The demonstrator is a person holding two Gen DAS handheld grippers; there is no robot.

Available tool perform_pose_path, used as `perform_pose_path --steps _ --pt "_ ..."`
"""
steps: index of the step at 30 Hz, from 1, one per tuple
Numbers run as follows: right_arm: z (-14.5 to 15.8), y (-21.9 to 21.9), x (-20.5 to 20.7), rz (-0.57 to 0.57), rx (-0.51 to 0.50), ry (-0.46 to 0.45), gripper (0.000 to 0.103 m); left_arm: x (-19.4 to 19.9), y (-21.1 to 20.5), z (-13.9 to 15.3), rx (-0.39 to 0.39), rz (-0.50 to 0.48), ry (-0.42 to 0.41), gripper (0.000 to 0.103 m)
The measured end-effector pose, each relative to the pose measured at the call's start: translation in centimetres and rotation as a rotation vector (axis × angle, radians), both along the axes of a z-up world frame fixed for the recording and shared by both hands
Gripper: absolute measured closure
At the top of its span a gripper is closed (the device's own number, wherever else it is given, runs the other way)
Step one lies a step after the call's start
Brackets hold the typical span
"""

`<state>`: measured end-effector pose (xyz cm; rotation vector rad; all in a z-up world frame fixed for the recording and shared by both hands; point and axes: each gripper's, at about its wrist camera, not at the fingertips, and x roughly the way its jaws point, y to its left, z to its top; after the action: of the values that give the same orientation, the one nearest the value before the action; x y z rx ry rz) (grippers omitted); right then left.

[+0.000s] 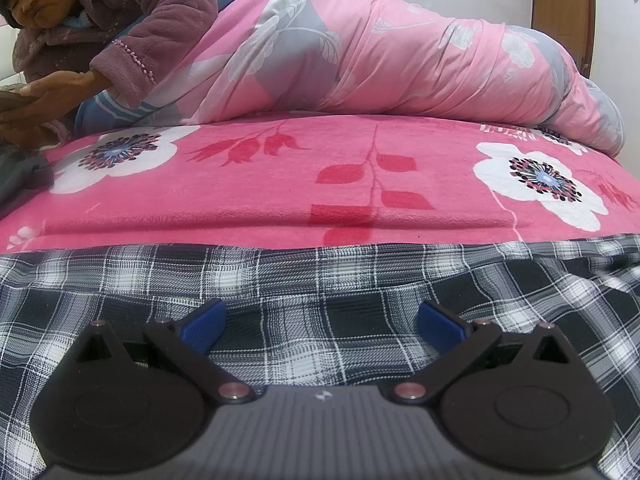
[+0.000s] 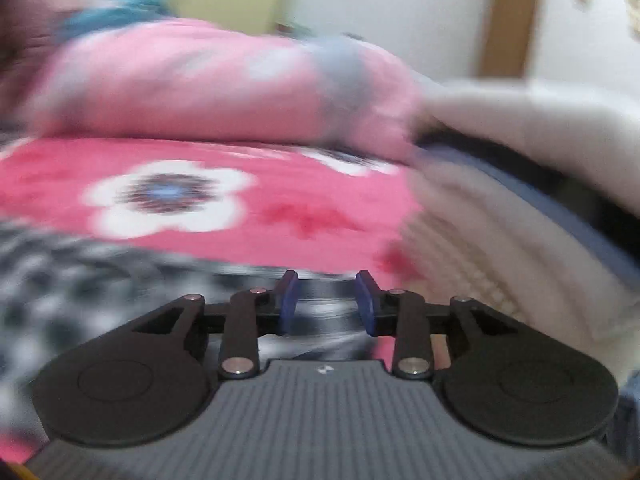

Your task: Fold clothes

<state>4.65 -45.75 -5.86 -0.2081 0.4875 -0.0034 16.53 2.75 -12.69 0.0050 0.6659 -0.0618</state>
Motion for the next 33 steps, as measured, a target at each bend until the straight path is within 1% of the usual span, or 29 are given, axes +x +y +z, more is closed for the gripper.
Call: perform_pose_path --steps 1,4,6,8,14,20,21,22,23,24,25,28,30,33 --pt "-0.3 1.0 -1.2 0.056 -0.006 0.016 0.072 0.0 0.0 0.0 0.001 0.000 0.000 0.001" --pt "-2.4 3.7 -4.0 0.167 -0.036 0.115 0.072 0.0 -0.2 0.0 0.005 0.002 0.000 0.001" --pt "-3.8 4.9 -5.0 0.208 -0.048 0.169 0.072 0.0 -0.3 0.0 0.008 0.003 0.000 0.001" --pt "-4.9 5.1 -5.4 0.195 -0.038 0.200 0.071 -0.1 -0.4 0.0 0.011 0.005 0.000 0.001" --pt "-5.2 5.8 -5.6 0.224 -0.037 0.203 0.074 -0.1 -0.5 0.0 0.017 0.009 0.000 0.001" --pt "-5.5 6.6 -5.8 0.256 -0.038 0.203 0.070 -0.1 -0.4 0.0 0.016 0.008 0.000 0.001" --pt "-5.5 6.7 -5.8 0.261 -0.038 0.203 0.072 -0.1 -0.4 0.0 0.016 0.008 0.000 0.001" --pt "-5.3 6.4 -5.7 0.245 -0.028 0.190 0.076 -0.2 -0.4 0.0 0.017 0.008 0.000 0.001" --pt "-5.1 6.1 -5.5 0.224 -0.016 0.174 0.090 -0.2 -0.4 0.0 0.017 0.008 0.000 0.001" --pt "-4.9 5.7 -5.4 0.204 -0.005 0.158 0.097 -0.1 -0.4 0.0 0.017 0.008 0.000 0.001" --pt "-4.6 5.3 -5.2 0.183 0.007 0.142 0.099 -0.1 -0.4 0.0 0.017 0.008 0.000 0.001" --pt "-3.3 3.9 -4.2 0.116 0.033 0.084 0.099 -0.1 -0.4 0.1 0.017 0.008 0.000 0.001" --pt "-2.3 2.9 -2.5 0.066 0.017 0.046 0.100 -0.1 -0.4 0.1 0.019 0.008 0.001 0.001" --pt "-1.2 1.4 0.7 -0.001 -0.025 0.024 0.100 -0.1 -0.5 0.1 0.022 0.009 0.003 0.000"
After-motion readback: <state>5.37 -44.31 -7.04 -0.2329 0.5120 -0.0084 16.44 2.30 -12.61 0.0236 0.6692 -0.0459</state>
